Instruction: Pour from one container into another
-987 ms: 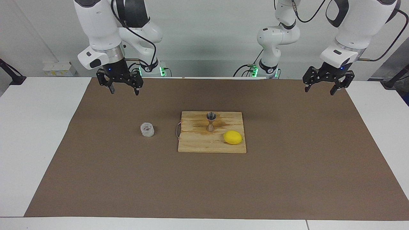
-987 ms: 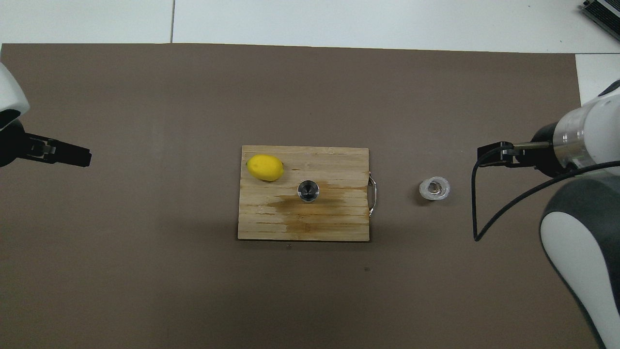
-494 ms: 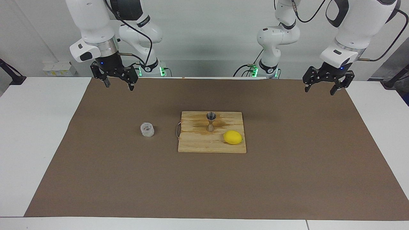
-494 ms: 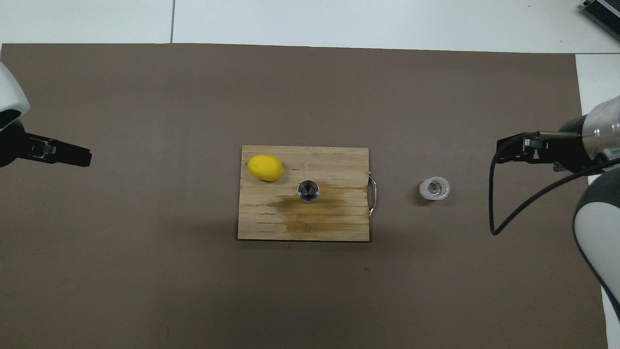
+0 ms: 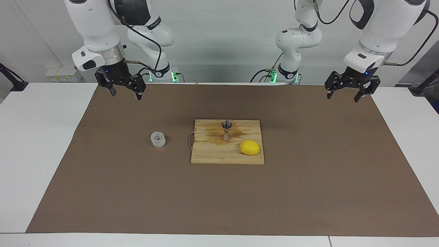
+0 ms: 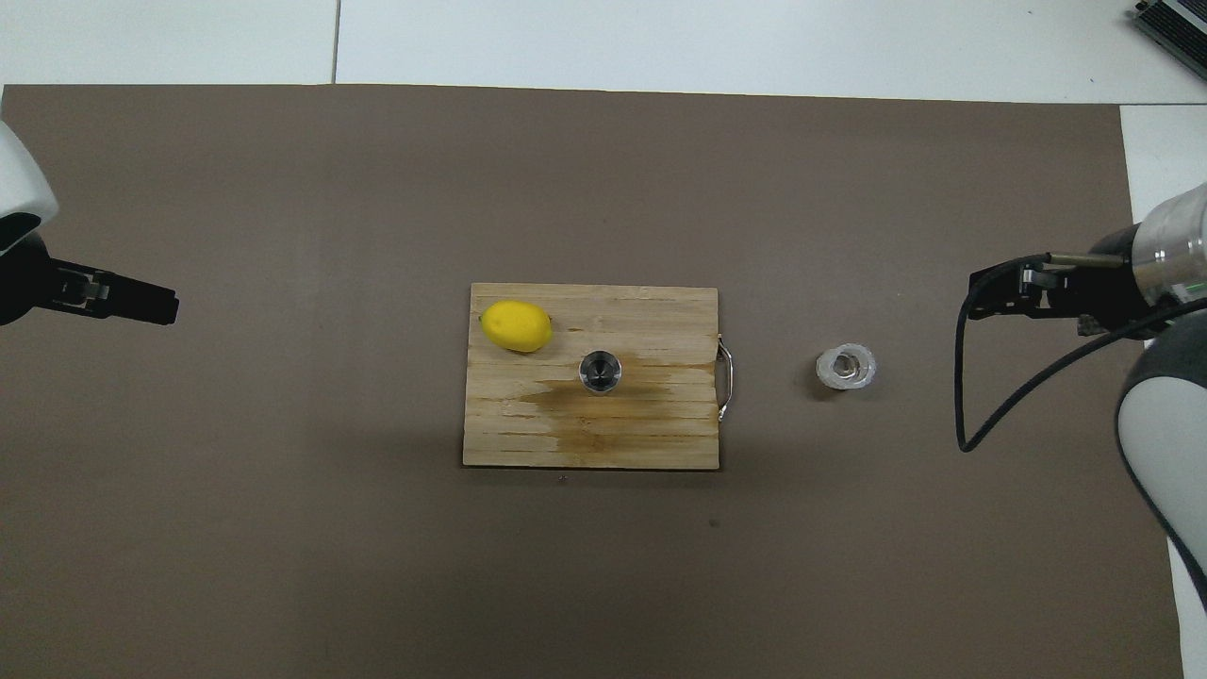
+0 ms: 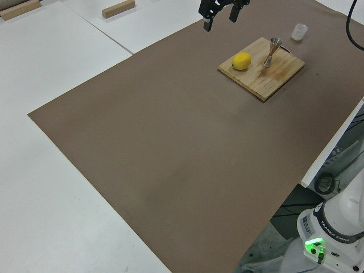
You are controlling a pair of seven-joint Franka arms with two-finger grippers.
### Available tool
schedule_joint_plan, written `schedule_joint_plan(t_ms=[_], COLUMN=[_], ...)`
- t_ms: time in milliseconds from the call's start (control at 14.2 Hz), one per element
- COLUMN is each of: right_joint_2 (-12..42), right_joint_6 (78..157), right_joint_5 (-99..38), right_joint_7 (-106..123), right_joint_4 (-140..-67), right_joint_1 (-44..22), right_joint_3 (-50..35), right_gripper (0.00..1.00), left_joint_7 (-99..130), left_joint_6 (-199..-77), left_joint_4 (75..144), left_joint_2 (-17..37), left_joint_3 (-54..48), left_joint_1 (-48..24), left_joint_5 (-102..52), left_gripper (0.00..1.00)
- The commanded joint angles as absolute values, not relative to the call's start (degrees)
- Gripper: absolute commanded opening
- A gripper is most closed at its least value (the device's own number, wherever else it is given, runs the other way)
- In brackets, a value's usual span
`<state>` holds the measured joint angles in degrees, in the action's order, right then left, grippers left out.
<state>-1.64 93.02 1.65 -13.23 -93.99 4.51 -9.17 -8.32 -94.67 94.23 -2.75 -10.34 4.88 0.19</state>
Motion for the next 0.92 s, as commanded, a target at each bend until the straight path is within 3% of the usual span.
schedule_joint_plan(t_ms=[0, 846], right_joint_2=[-2.0, -2.7], right_joint_6=[92.3, 92.6], right_joint_5=[1.1, 0.1], right_joint_7=[-9.4, -9.3], right_joint_4=[-94.7, -95.8], right_joint_1=[5.4, 5.5], right_joint_3=[-9.7, -9.7], right_gripper=[1.0, 1.0], left_joint_7=[-8.9, -8.9], left_joint_6=[-95.3, -95.3], left_joint_4=[94.2, 94.3], left_joint_2=[-2.5, -2.6], left_joint_3=[-10.1, -10.2], left_joint_1=[4.7, 4.6], left_joint_5=[-0.4, -0.4], left_gripper=[1.0, 1.0])
